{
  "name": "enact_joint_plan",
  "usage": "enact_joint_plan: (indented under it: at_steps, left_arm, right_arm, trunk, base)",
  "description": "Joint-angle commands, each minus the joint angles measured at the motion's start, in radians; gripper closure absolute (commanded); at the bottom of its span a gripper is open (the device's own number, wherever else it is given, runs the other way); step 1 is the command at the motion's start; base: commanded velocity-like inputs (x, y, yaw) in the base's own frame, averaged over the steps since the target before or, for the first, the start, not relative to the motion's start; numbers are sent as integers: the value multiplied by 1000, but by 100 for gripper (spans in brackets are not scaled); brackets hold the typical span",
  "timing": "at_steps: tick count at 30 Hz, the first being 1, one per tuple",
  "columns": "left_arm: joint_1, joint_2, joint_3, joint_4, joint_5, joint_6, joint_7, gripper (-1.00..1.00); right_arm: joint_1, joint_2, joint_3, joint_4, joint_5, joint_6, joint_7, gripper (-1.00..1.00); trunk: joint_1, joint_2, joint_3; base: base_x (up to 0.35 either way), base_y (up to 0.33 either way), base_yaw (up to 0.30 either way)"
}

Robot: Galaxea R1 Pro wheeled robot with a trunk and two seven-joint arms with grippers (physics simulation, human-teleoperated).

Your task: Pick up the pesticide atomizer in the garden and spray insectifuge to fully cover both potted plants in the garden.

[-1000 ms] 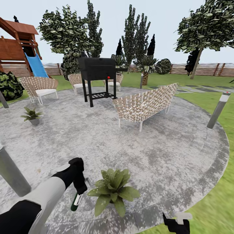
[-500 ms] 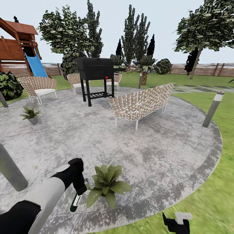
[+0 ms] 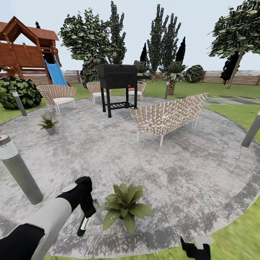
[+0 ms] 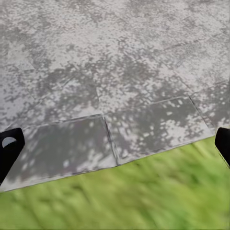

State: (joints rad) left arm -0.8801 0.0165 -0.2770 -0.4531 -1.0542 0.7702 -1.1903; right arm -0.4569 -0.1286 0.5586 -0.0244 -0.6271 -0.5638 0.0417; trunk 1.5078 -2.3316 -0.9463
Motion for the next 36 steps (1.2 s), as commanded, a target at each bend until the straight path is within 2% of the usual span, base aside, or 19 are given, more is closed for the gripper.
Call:
enact_joint_plan:
  at_steps: [1,7,18,21,25,36]
  left_arm:
    - [0,0,-4,-2,-4,8,-8,100]
    - [0,2,-4,-2,-4,8,-8,100]
    - [4,10,-6,4,-7,6,-3,100]
    - [28,22,-7,13,-7,6,7,100]
    - [57,57,-6,15,-3,6,20,100]
    - [96,75,-5,18,4,4,21,100]
  right_arm:
    - [0,0,6,0,-10,-2,4,-100]
    - [0,0,6,0,-10,-2,4,-100]
    - [0,0,6,0,-9,-1,4,-100]
    - [0,0,6,0,-9,-1,4,-100]
    - [0,1,6,0,-9,-1,4,-100]
    - [0,1,6,0,-9,-1,4,-100]
  trunk:
    - [0,0,-1]
    - [0,0,-1]
    - [0,0,-1]
    - [0,0,-1]
    - [0,0,-1]
    - [0,0,-1]
  base:
    - [247,-153,41]
    - [188,-162,8]
    - [8,-60,0]
    - [0,0,0]
    - [0,0,0]
    - [0,0,0]
